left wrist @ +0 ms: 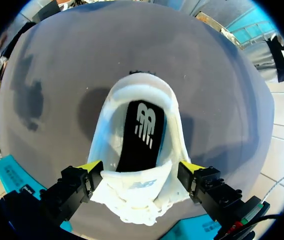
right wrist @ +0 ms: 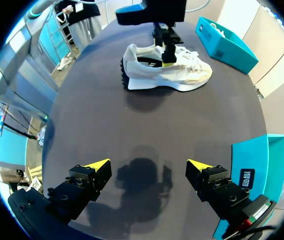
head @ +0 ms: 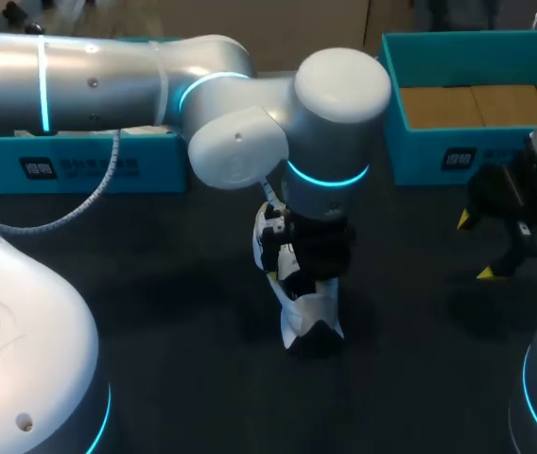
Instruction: Take the shoe out of the shoebox, open the shoe tongue, remove and reinsert the insole, then place the shoe into the shoebox
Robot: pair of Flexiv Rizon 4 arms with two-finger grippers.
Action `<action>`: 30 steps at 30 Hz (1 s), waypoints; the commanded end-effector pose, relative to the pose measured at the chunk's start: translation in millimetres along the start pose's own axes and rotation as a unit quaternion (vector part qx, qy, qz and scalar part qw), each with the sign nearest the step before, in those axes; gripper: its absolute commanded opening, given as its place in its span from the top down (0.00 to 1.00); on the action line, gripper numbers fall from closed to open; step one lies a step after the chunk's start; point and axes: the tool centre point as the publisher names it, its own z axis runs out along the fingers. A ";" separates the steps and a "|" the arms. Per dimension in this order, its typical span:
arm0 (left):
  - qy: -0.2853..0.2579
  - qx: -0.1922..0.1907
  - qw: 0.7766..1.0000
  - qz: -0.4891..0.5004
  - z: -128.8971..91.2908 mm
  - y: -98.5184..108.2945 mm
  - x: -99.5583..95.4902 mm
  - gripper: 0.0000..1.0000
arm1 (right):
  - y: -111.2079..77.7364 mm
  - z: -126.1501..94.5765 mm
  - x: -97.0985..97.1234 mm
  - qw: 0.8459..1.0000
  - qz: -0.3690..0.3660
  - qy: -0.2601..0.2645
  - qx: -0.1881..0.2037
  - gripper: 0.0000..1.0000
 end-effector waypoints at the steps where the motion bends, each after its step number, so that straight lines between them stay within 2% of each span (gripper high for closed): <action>1: -0.002 0.006 1.000 -0.005 -3.8 11.1 2.8 0.00 | 0.0 0.0 1.3 1.000 0.000 -0.001 0.001 0.00; 11: -0.013 0.022 0.999 -0.030 -11.3 32.0 -1.2 0.00 | 0.0 0.0 1.3 1.000 0.000 -0.001 0.001 0.00; 17: -0.027 0.030 0.998 -0.045 -29.9 60.3 5.0 0.00 | 0.0 0.0 1.3 1.000 0.000 -0.001 0.001 0.00; 24: -0.038 0.082 0.995 -0.032 -58.4 93.5 17.2 0.00 | 0.0 0.0 1.3 1.000 0.000 -0.001 0.001 0.00; 27: -0.043 0.089 0.995 -0.028 -67.2 100.6 21.5 0.00 | 0.0 0.0 1.3 1.000 0.000 -0.001 0.001 0.00; 28: -0.045 0.090 0.995 -0.027 -69.6 101.0 22.8 0.06 | 0.0 0.0 1.3 1.000 0.000 -0.001 0.001 0.00; 30: -0.045 0.090 0.995 -0.020 -72.5 99.0 24.5 0.31 | 0.0 0.0 1.3 1.000 0.000 -0.001 0.001 0.00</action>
